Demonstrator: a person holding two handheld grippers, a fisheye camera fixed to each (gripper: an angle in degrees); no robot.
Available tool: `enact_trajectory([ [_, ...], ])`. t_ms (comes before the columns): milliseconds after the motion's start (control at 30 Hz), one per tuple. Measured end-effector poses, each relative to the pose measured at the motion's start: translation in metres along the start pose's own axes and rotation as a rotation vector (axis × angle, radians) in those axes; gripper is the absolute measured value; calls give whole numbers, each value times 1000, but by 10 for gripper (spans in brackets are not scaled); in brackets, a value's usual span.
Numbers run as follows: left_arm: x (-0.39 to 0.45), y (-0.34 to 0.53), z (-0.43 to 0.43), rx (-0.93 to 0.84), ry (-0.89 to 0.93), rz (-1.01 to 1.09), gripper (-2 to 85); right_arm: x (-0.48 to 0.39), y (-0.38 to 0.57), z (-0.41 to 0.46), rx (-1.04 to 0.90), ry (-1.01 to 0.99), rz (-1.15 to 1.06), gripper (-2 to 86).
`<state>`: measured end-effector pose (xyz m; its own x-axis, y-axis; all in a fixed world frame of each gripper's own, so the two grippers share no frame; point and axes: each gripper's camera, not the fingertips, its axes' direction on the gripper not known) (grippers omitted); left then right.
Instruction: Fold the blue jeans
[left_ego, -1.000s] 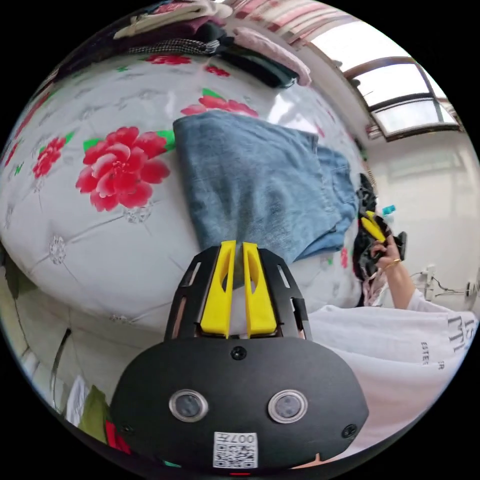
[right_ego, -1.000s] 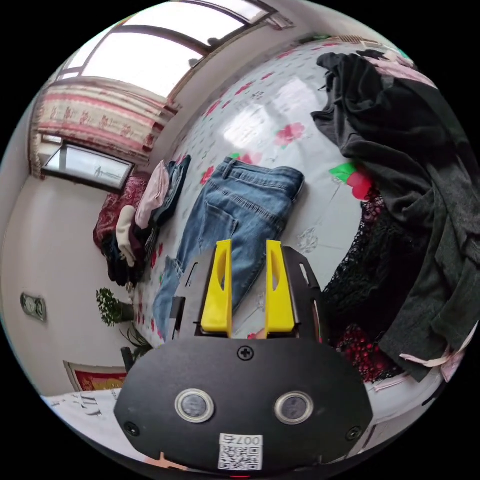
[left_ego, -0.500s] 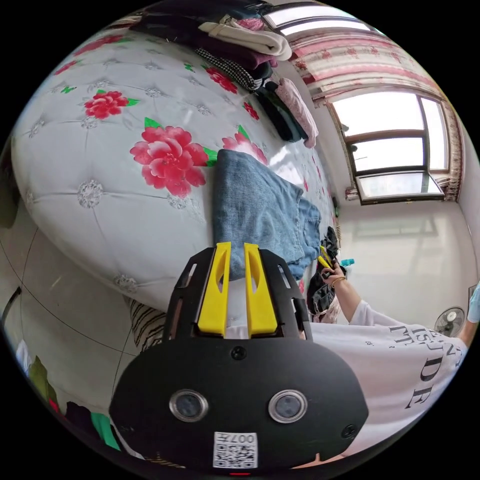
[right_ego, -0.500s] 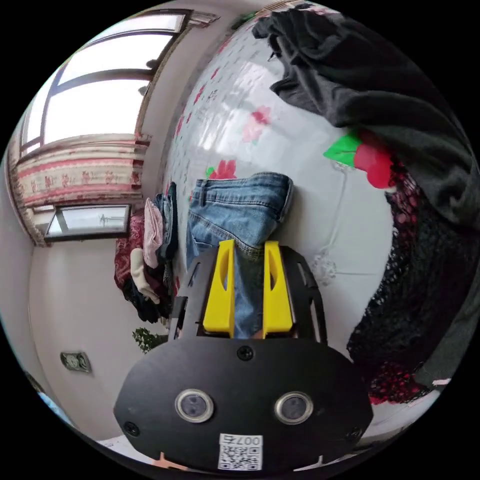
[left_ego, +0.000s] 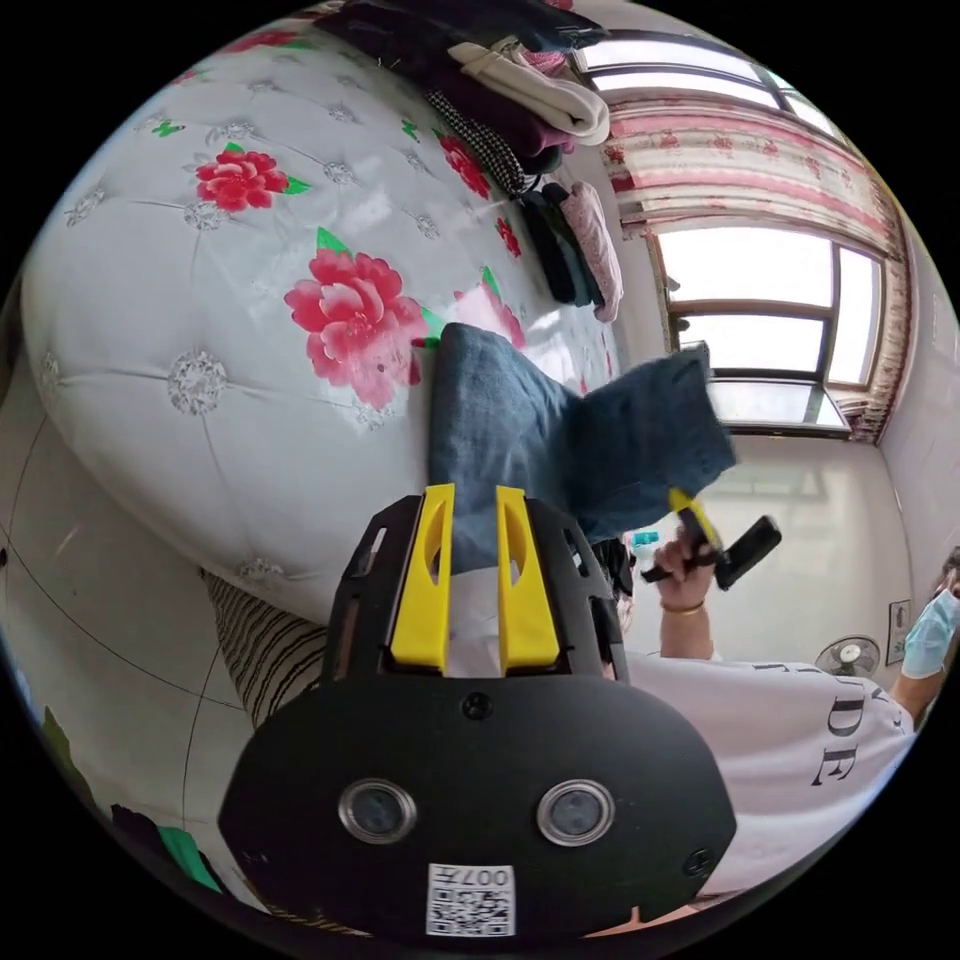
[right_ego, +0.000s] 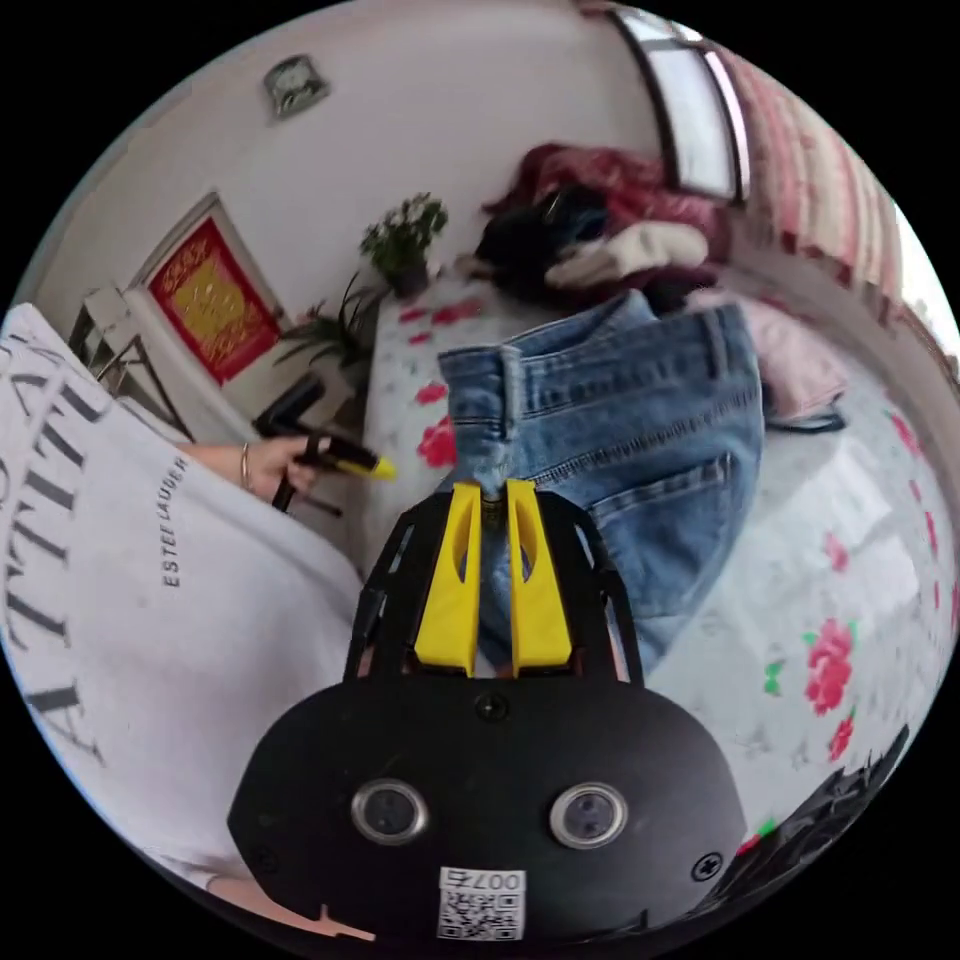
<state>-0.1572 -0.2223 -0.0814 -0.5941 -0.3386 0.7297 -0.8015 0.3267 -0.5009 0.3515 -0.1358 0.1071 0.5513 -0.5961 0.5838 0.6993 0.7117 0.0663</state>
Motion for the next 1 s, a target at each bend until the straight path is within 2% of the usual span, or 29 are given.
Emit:
enact_trajectory([
  [67,-14,-14,-6,6,33,-20,72,-4,-2,70,-186,-178,95,45],
  [133,-33,-30,-11,5,64,-63,79,-3,1,88,-199,-253,179,47],
  [200,-45,-41,-13,-10,85,-74,84,4,2,77,-129,-243,242,53],
  [333,-58,-77,1,-102,90,-50,119,55,16,34,-3,-58,480,87],
  [467,-53,-116,28,-201,126,0,155,127,56,27,16,-44,830,113],
  [567,-46,-148,57,-301,139,36,164,161,77,44,-5,-78,1006,118],
  [667,-41,-175,80,-407,104,72,137,176,77,63,-13,-110,1111,112],
  [733,-40,-192,95,-500,58,110,84,175,67,68,36,-136,1076,97],
  [800,-38,-204,106,-562,97,136,58,175,56,83,19,-218,1098,79],
  [867,-32,-214,112,-606,90,178,53,170,34,89,-103,-124,1032,54],
  [1000,8,-235,114,-586,130,314,46,164,-13,73,-128,-72,891,22],
])
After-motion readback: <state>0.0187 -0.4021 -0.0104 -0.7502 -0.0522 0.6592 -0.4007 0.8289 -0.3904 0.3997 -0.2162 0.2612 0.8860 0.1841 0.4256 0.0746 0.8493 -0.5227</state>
